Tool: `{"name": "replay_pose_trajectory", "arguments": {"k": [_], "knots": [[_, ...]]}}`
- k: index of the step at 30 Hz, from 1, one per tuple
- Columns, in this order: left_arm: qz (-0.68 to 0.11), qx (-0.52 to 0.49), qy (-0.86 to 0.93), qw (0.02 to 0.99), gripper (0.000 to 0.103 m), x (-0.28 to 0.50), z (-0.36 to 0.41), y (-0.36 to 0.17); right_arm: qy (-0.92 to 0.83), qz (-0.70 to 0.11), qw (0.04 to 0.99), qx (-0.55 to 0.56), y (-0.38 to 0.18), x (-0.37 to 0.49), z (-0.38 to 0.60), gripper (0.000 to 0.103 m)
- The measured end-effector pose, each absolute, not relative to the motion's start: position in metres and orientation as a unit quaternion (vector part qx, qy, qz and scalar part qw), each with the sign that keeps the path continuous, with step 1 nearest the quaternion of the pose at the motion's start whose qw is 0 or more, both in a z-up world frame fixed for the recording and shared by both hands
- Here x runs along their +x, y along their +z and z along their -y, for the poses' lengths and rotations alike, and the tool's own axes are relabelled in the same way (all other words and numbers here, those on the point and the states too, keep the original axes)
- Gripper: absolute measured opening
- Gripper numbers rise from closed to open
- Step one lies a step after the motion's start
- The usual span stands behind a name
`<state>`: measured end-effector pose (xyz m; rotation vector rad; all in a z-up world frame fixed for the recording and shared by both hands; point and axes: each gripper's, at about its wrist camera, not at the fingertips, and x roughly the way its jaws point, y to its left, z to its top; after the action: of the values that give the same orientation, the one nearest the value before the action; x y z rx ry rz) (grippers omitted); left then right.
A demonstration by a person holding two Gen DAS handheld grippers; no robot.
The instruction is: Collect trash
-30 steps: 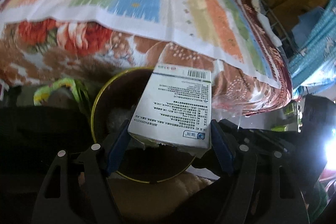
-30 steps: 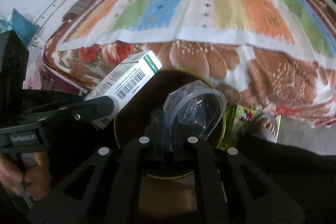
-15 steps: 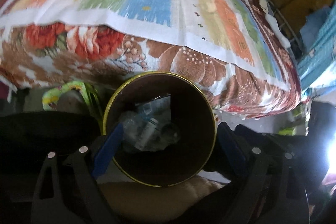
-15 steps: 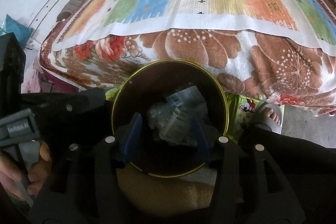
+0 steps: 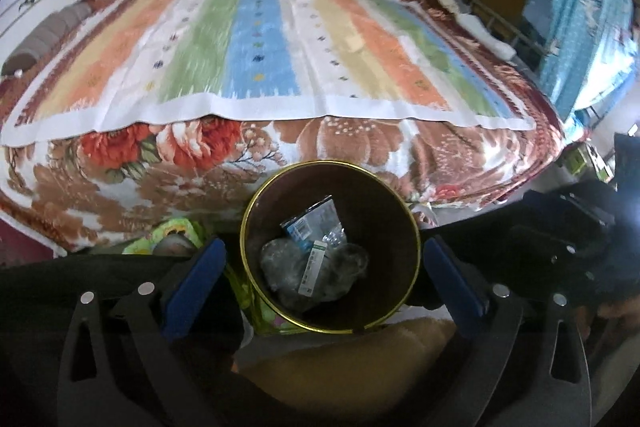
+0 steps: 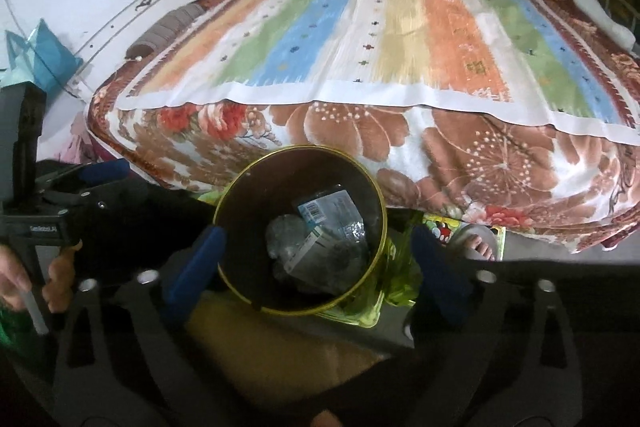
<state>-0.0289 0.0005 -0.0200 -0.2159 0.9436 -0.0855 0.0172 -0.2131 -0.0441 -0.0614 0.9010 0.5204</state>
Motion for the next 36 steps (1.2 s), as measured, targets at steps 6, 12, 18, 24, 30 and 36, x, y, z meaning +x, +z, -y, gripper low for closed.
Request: {"name": "replay_pose_trajectory", "arguments": {"k": [6, 12, 18, 24, 30, 36], "knots": [[-0.447, -0.082, -0.037, 0.89, 0.097, -0.044, 0.008, -0.026, 0.259, -0.398, 0.878, -0.06, -0.04, -0.008, 0.21, 0.094], [-0.442, -0.086, -0.022, 0.893, 0.097, -0.041, 0.007, -0.027, 0.267, -0.401, 0.874, -0.065, -0.043, -0.008, 0.202, 0.094], [-0.443, -0.091, -0.02, 0.892, 0.097, -0.04, 0.007, -0.029, 0.266, -0.409, 0.872, -0.052, -0.047, -0.005, 0.202, 0.094], [-0.452, -0.097, -0.008, 0.887, 0.097, -0.038, 0.006, -0.034, 0.269, -0.413, 0.869, -0.042, -0.049, -0.002, 0.203, 0.094], [-0.458, -0.099, -0.007, 0.884, 0.097, -0.034, 0.007, -0.036, 0.272, -0.417, 0.866, -0.04, -0.051, -0.001, 0.202, 0.094], [-0.457, -0.105, -0.008, 0.883, 0.097, -0.033, 0.007, -0.037, 0.272, -0.422, 0.864, -0.038, -0.055, 0.001, 0.201, 0.094]]}}
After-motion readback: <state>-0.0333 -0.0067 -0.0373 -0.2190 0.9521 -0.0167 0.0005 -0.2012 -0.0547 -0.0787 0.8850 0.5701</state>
